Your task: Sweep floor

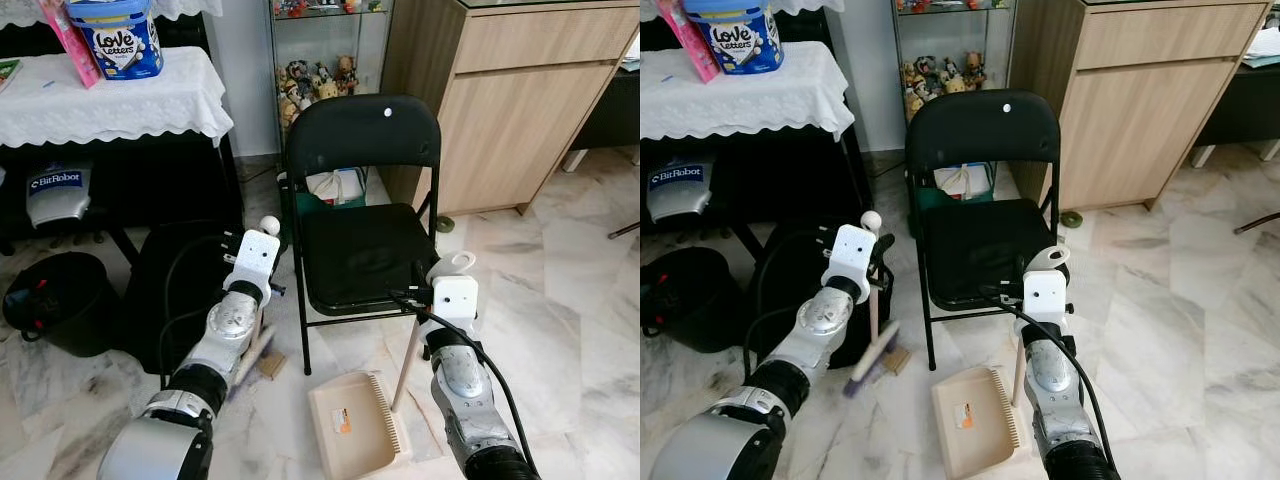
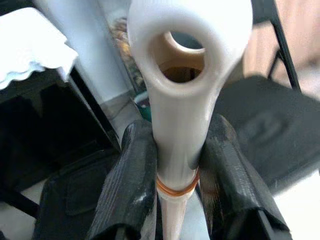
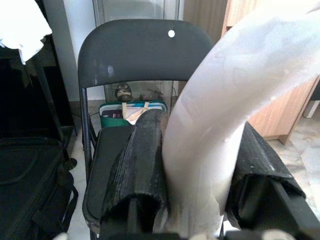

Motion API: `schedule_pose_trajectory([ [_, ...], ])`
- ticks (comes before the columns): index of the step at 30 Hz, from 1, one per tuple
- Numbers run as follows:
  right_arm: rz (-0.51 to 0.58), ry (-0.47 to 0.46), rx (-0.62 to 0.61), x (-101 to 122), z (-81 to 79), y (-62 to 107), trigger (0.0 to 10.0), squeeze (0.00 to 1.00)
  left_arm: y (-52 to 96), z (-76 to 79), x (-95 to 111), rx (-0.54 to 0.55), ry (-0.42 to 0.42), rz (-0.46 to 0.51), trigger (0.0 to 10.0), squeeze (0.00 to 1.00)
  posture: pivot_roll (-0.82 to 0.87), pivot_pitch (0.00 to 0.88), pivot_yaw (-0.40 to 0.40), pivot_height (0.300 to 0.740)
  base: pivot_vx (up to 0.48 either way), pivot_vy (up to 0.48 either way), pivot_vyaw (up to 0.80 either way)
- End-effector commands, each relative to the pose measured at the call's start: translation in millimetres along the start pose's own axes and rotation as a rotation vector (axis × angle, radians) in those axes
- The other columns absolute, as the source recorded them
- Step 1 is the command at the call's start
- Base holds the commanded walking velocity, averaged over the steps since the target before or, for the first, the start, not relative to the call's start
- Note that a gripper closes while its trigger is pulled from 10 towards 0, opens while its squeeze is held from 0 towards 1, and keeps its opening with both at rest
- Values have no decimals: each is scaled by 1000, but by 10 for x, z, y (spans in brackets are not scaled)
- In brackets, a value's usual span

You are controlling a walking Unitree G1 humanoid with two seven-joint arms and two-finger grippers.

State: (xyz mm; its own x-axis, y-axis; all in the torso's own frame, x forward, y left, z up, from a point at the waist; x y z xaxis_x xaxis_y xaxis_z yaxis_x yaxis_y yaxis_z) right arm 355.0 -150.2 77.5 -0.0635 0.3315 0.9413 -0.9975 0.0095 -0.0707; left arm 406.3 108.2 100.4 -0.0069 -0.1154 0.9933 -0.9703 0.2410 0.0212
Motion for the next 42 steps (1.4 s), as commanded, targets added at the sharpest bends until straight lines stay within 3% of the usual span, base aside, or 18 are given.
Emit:
schedule_pose_trajectory([
  [1, 16, -3, 5, 58, -15, -33, 10000, 0, 48, -28, -84, -49, -71, -46, 10000, 0, -85, 71, 14, 740, 0, 0, 0],
  [11, 14, -6, 17, 63, -48, -51, 10000, 0, 86, -43, -101, -140, -130, -78, 10000, 0, -75, 62, 12, 740, 0, 0, 0],
  [14, 13, -6, 20, 62, -50, -53, 10000, 0, 109, 14, -114, -189, -134, -88, 10000, 0, -77, 60, 13, 740, 0, 0, 0],
  [16, 6, -6, 27, 45, -55, -52, 10000, 0, 168, 144, -193, -297, -167, -131, 10000, 0, -78, 60, 14, 740, 0, 0, 0],
  [20, 1, -8, 33, 33, -67, -47, 10000, 0, 229, 168, -263, -364, -214, -170, 10000, 0, -75, 63, 14, 740, 0, 0, 0],
  [29, -3, -12, 39, 33, -90, -45, 10000, 0, 324, 44, -323, -407, -253, -225, 10000, 0, -75, 65, 14, 740, 0, 0, 0],
  [34, -7, -12, 42, 21, -91, -45, 10000, 0, 423, -77, -362, -467, -258, -298, 10000, 0, -73, 70, 14, 740, 0, 0, 0],
  [39, -11, -12, 45, 13, -90, -48, 10000, 0, 545, -213, -431, -539, -320, -397, 10000, 0, -73, 70, 14, 740, 0, 0, 0],
  [42, -12, -11, 48, 13, -90, -55, 10000, 0, 591, -273, -405, -567, -291, -431, 10000, 0, -73, 68, 12, 740, 0, 0, 0],
])
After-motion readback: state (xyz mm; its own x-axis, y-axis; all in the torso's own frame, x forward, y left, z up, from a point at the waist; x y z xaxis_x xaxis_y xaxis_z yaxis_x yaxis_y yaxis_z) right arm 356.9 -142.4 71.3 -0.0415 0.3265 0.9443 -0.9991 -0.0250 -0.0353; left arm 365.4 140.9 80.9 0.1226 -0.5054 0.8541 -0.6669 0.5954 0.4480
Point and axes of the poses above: a point about 5 cm out from each wrist's last joint towards the gripper, its own y axis pointing back from the gripper into the wrist, its own x axis along the axis of the wrist's last joint, z = x × y, the point moved 5 cm from there along -y, pointing out of the wrist towards the gripper, and after that the axes turned 13 degrees about y, right-handed, at the moved point
